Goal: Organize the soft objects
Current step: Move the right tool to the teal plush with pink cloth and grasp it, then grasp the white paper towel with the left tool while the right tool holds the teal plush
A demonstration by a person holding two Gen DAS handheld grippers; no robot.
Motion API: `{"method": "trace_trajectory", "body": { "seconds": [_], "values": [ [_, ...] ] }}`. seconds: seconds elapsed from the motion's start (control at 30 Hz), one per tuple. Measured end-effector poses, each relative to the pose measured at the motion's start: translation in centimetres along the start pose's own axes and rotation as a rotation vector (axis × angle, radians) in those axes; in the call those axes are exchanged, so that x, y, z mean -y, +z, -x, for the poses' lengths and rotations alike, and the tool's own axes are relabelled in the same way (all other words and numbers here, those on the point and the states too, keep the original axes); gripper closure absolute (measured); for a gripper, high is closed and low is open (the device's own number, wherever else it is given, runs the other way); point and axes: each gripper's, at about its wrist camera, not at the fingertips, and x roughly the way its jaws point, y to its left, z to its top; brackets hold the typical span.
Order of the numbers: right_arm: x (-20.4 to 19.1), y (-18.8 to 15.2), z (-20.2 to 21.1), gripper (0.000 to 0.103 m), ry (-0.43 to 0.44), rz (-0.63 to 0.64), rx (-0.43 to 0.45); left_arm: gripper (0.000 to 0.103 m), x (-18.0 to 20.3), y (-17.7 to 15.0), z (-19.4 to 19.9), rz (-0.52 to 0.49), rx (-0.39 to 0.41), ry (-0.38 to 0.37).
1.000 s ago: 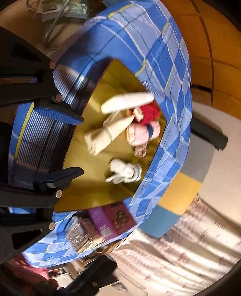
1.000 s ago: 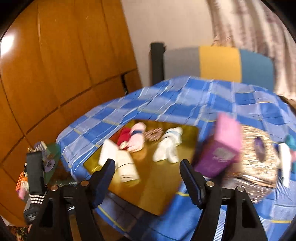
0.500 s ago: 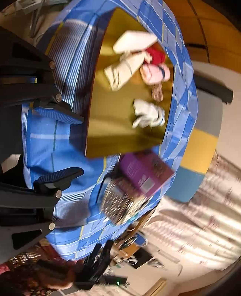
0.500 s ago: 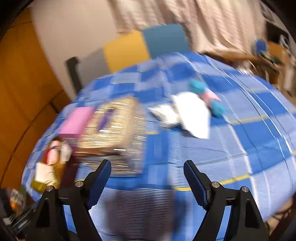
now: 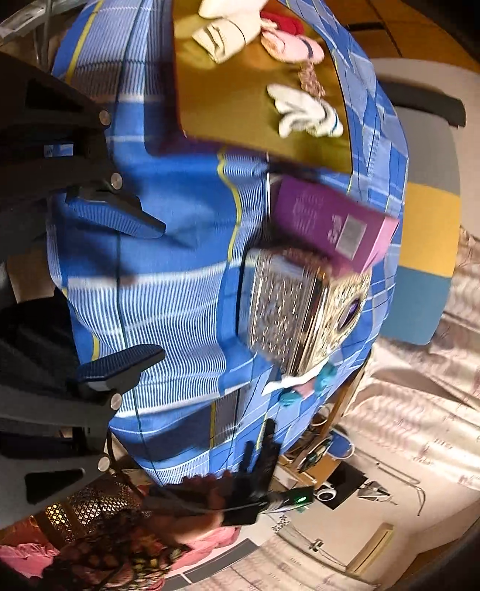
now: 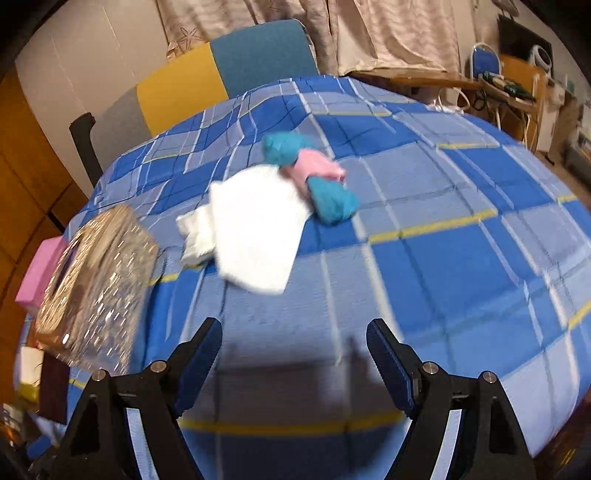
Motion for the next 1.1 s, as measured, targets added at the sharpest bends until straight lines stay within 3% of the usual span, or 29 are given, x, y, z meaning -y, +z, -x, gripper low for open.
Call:
{"method": "trace_trajectory", "body": {
  "seconds": [0.47, 0.83, 0.97, 1.1],
  "values": [
    [1.2, 12.5, -7.1, 0.020, -0.042, -0.003, -0.009, 0.042, 4.3, 2.7, -2.9, -0.073, -0.059, -0.019],
    [0.8, 14.4, -14.0, 0.021, -0.045, 0.038, -0.095, 0.042, 4.2, 3.3, -3.2, -0.069, -0.071, -0.005],
    [2.0, 14.0, -14.7, 0.050, 0.016, -0.019, -0.113, 0.042, 4.7, 3.8, -3.6, -0.069, -0.073, -0.013],
    [2.9, 13.2, -13.6, 0.059, 0.039, -0.037, -0.113, 0.042, 5.6, 4.4, -4.3, -0.077, -0.076, -0.033]
  ]
}}
